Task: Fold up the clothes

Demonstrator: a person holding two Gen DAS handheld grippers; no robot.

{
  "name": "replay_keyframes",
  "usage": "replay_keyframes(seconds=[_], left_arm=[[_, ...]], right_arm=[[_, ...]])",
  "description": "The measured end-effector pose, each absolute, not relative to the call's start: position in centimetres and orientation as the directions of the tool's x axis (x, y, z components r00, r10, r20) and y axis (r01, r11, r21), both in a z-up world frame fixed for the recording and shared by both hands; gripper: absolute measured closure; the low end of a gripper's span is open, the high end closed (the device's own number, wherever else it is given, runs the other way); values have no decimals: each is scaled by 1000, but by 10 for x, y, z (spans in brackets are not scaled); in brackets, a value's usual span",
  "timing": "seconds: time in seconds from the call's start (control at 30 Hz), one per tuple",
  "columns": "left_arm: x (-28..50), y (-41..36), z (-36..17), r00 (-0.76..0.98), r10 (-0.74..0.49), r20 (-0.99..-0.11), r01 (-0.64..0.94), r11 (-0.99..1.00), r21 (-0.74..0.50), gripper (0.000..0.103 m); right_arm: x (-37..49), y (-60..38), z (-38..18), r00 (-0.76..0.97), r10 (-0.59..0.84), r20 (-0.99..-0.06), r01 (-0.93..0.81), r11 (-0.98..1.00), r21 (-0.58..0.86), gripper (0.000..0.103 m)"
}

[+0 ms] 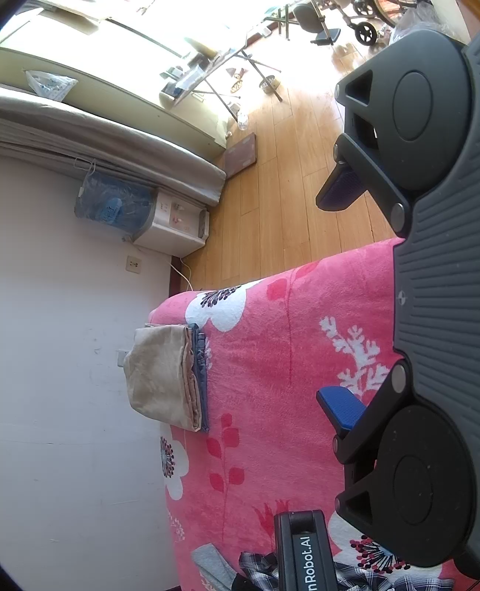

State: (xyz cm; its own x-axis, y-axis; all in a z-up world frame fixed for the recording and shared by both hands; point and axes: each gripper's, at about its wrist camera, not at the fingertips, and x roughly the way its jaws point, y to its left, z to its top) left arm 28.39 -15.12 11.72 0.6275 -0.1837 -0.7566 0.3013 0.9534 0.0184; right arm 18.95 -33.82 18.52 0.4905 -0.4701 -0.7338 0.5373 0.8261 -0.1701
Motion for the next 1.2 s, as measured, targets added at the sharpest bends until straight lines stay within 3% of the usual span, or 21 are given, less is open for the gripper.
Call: replay_keyframes(seconds=[1.2], left_arm=[[283,-151,118,628,-186,-756,304,952,18,0]], right_arm=[[188,-338,185,486,-471,-736,540,824,-171,0]])
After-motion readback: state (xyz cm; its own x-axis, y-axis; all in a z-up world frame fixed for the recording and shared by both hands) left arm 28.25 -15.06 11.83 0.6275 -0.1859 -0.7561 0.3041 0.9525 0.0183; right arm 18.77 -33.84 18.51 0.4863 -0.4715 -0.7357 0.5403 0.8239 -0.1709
